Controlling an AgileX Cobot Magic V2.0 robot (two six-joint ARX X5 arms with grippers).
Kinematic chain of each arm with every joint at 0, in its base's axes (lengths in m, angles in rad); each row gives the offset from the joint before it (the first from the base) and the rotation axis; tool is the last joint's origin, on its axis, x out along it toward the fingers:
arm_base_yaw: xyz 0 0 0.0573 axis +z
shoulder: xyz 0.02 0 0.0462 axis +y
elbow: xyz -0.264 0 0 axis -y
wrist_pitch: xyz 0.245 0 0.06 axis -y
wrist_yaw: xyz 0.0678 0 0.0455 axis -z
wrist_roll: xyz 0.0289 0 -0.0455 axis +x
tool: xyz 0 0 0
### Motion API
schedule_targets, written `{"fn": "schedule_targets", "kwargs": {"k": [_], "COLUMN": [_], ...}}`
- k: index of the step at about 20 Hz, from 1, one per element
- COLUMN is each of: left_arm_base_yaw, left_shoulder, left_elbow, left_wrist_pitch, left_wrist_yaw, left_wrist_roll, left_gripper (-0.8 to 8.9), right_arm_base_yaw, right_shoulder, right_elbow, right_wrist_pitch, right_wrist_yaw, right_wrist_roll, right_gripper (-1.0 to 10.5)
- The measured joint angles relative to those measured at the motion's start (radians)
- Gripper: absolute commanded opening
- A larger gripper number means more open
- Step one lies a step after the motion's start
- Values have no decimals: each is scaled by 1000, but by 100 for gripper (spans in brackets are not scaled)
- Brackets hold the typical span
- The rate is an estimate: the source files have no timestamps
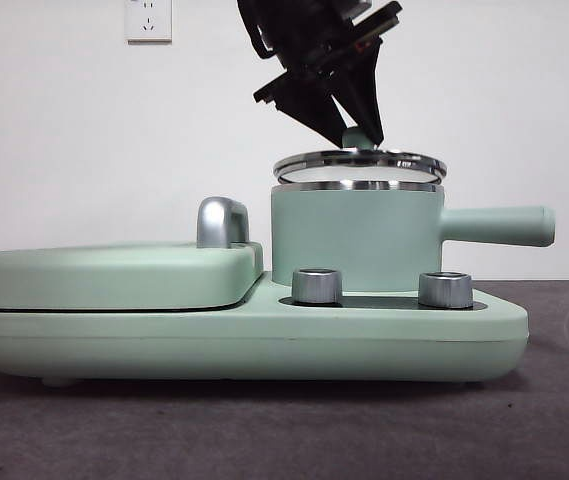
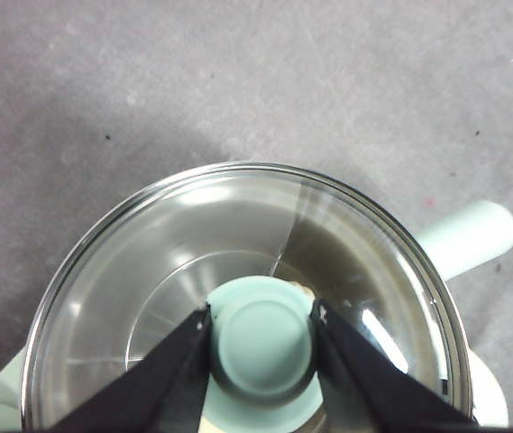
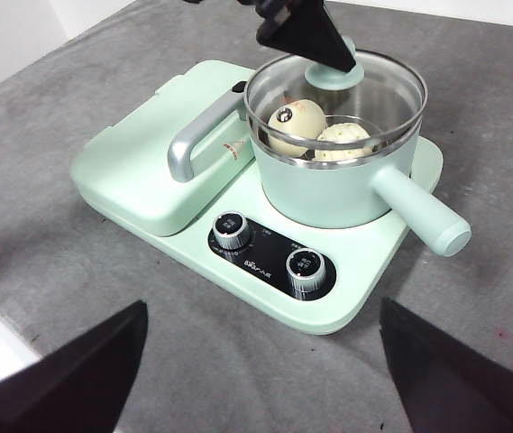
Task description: Put the buns in a small steamer
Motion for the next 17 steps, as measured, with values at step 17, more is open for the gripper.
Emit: {"fn": "schedule_targets", "kwargs": {"k": [17], "left_arm_base_yaw": [-3], "left_shoulder": [34], "left_elbow": [26], "left_wrist_pitch": [-53], "left_wrist_yaw": [-4], "left_wrist_roll": [70], "left_gripper": [382], "right_arm_base_yaw": [0], "right_shoulder": [0], "right_elbow": [0], "right_wrist_pitch": [0], "right_wrist_yaw": [4], "right_wrist_roll": [20], "right_gripper": [410]}}
